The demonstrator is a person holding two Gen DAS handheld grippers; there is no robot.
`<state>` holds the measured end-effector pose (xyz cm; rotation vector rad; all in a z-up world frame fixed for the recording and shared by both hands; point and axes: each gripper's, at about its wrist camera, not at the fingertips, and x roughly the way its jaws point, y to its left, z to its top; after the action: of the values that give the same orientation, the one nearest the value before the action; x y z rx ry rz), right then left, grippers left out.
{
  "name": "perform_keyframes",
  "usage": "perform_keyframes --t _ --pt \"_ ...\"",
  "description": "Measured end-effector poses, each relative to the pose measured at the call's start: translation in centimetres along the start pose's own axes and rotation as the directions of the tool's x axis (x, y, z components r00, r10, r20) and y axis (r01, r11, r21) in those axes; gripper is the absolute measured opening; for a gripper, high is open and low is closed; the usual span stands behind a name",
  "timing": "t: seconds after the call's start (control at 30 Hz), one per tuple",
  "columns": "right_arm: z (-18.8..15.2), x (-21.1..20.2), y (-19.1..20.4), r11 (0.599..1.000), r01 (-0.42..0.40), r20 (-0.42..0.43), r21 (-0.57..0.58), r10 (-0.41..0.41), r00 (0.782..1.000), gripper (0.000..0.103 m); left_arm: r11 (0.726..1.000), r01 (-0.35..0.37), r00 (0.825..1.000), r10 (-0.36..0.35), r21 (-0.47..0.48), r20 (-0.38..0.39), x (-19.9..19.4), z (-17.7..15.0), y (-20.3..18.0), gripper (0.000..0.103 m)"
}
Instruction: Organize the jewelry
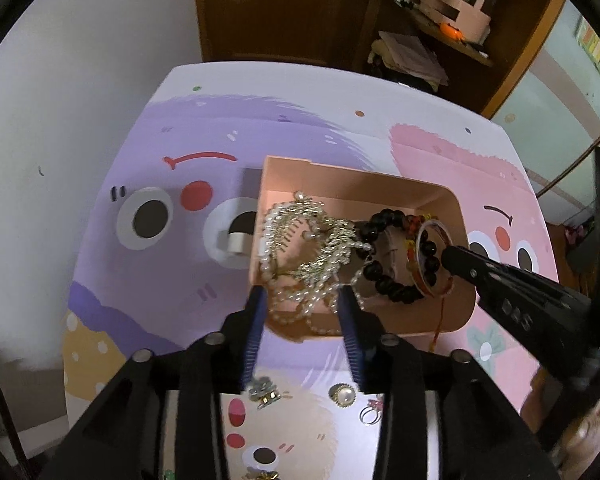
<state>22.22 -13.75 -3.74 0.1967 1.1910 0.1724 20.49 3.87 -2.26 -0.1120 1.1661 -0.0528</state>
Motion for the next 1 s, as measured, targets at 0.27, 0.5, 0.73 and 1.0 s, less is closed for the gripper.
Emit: perform_keyframes --t 0.27,0.5,0.73,1.0 --pt "0.7 1.2 0.6 1.0 0.017 -0.004 -0.019 -0.017 1.0 0.006 0.999 -0.028 0.999 0.029 -0.043 0.034 -1.5 -1.9 2.2 0.041" --pt "0.5 0.6 0.6 1.0 0.025 -0.006 -0.013 -0.025 1.0 0.006 0.995 -0.033 0.999 0.036 -0.095 0.032 -2.0 -3.4 4.3 0.043" --pt "-1.5 -1.7 0.8 0.999 -0.002 0.028 -0.037 0.003 1.0 0.006 0.993 -0.038 0.999 0.039 -0.111 0.009 -1.6 -4.9 5.2 0.044" --pt "-4.8 -4.1 0.9 0.998 -0.027 0.045 -0.055 0.029 0.999 0.007 0.994 -0.031 0.999 0.03 -0.102 -0.011 -1.3 -6.7 5.1 0.044"
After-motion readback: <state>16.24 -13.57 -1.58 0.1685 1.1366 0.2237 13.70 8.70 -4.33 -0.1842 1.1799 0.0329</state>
